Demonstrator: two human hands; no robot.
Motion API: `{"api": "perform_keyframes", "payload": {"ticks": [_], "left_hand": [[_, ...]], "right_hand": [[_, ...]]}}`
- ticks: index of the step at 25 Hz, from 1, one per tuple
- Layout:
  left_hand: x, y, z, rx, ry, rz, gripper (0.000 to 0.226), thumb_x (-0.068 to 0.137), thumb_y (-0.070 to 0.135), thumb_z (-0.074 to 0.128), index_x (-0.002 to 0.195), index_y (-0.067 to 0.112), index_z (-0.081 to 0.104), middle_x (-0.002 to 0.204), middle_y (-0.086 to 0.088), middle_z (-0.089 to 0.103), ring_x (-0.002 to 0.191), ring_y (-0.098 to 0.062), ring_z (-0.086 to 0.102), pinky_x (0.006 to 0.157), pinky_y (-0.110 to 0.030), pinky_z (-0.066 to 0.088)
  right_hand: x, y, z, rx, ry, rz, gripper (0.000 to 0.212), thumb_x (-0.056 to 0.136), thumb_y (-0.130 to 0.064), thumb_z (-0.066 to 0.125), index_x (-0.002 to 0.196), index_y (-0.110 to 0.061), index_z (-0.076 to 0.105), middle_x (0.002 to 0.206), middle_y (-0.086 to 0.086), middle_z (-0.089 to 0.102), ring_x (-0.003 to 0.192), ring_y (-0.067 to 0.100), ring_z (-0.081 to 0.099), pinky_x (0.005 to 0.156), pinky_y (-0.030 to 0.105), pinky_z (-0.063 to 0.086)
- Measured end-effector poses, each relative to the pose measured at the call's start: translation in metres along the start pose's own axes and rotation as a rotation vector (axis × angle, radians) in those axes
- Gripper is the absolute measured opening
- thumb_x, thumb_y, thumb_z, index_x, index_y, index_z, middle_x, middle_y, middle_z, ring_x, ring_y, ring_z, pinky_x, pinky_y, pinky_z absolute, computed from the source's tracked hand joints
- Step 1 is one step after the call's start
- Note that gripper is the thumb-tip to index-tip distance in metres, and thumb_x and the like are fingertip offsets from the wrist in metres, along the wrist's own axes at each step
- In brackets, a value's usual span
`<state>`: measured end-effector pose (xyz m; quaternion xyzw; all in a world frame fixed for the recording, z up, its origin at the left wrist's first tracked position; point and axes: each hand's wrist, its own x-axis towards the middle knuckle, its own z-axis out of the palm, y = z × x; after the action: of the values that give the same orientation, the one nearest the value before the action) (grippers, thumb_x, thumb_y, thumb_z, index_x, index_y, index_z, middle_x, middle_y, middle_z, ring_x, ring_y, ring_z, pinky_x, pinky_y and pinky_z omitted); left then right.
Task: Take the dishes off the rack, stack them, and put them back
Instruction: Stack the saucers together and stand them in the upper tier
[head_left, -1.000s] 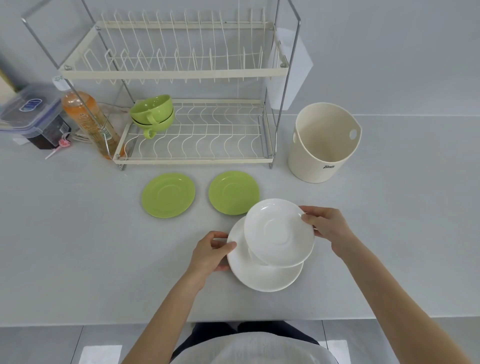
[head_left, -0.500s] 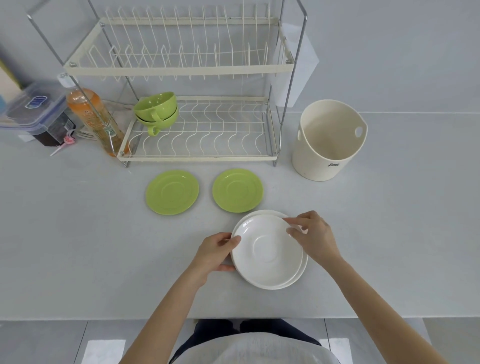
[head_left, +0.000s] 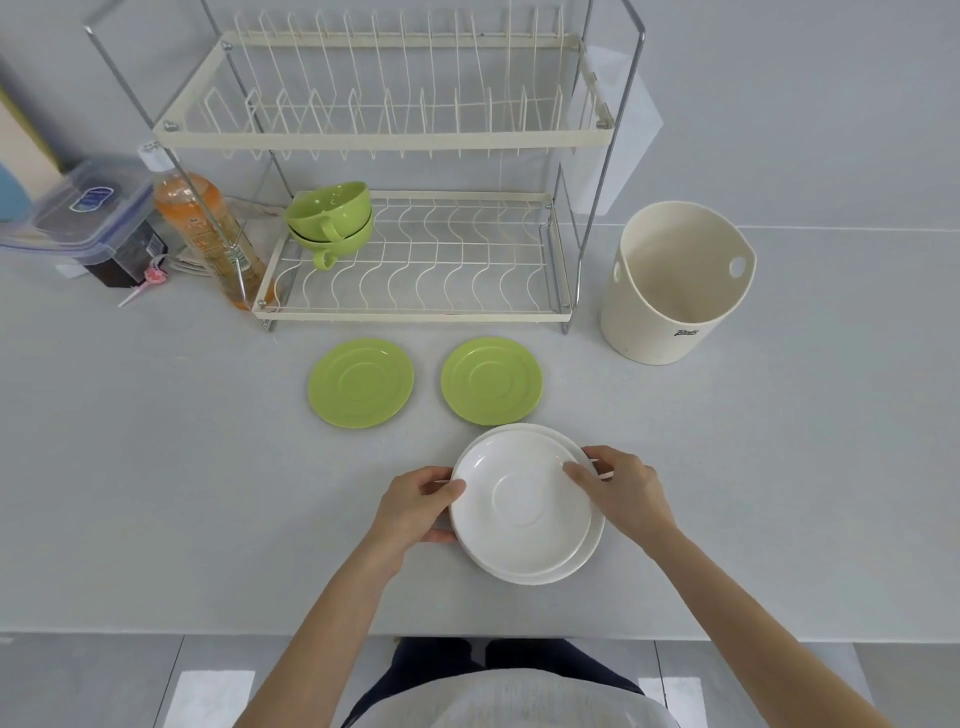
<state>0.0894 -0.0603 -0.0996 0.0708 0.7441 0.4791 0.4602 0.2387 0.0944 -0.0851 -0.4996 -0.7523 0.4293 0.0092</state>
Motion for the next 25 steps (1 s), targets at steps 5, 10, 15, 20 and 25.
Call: {"api": "perform_keyframes", "payload": {"ticks": [5,10,15,20,25], "left_hand": [[-0.001,-0.005,-0.034,0.01,0.105,0.023,0.028,0.085,0.013,0.058,0.112,0.006,0.061,0.09,-0.004,0.065,0.071,-0.012,0.064,0.049,-0.013,0.054],[-0.002,-0.01,-0.069,0.001,0.189,0.011,0.03,0.085,0.018,0.06,0.113,0.008,0.061,0.103,-0.008,0.066,0.075,-0.015,0.065,0.058,-0.018,0.055],[-0.001,-0.012,-0.083,-0.083,0.17,-0.005,0.024,0.084,0.016,0.062,0.107,0.009,0.061,0.089,0.0,0.067,0.071,-0.013,0.066,0.049,-0.013,0.054],[0.002,-0.011,-0.086,-0.087,0.137,-0.032,0.024,0.084,0.016,0.062,0.106,0.009,0.06,0.095,-0.004,0.067,0.073,-0.014,0.067,0.053,-0.016,0.056],[0.005,-0.009,-0.093,-0.019,0.058,-0.047,0.029,0.084,0.019,0.061,0.112,0.011,0.058,0.105,-0.005,0.065,0.083,-0.015,0.066,0.06,-0.022,0.058]], "right_hand": [[0.0,-0.025,0.024,-0.039,-0.061,-0.05,0.036,0.086,-0.034,0.057,0.116,-0.017,0.063,0.111,0.006,0.069,0.104,0.023,0.061,0.09,0.031,0.044],[0.011,-0.056,0.046,0.071,-0.116,-0.058,0.043,0.086,-0.023,0.058,0.127,-0.013,0.054,0.12,0.008,0.066,0.111,0.022,0.06,0.092,0.029,0.043],[0.029,-0.076,0.061,0.089,-0.08,-0.074,0.038,0.084,-0.02,0.06,0.121,-0.011,0.058,0.118,0.01,0.066,0.108,0.022,0.061,0.089,0.025,0.043],[0.035,-0.072,0.059,0.071,-0.036,-0.089,0.033,0.086,-0.024,0.057,0.115,-0.009,0.061,0.1,0.004,0.064,0.091,0.02,0.061,0.089,0.025,0.046],[0.073,-0.065,0.043,0.136,0.119,0.069,0.044,0.087,-0.027,0.055,0.124,-0.007,0.045,0.118,0.017,0.06,0.106,0.035,0.059,0.097,0.044,0.045]]}}
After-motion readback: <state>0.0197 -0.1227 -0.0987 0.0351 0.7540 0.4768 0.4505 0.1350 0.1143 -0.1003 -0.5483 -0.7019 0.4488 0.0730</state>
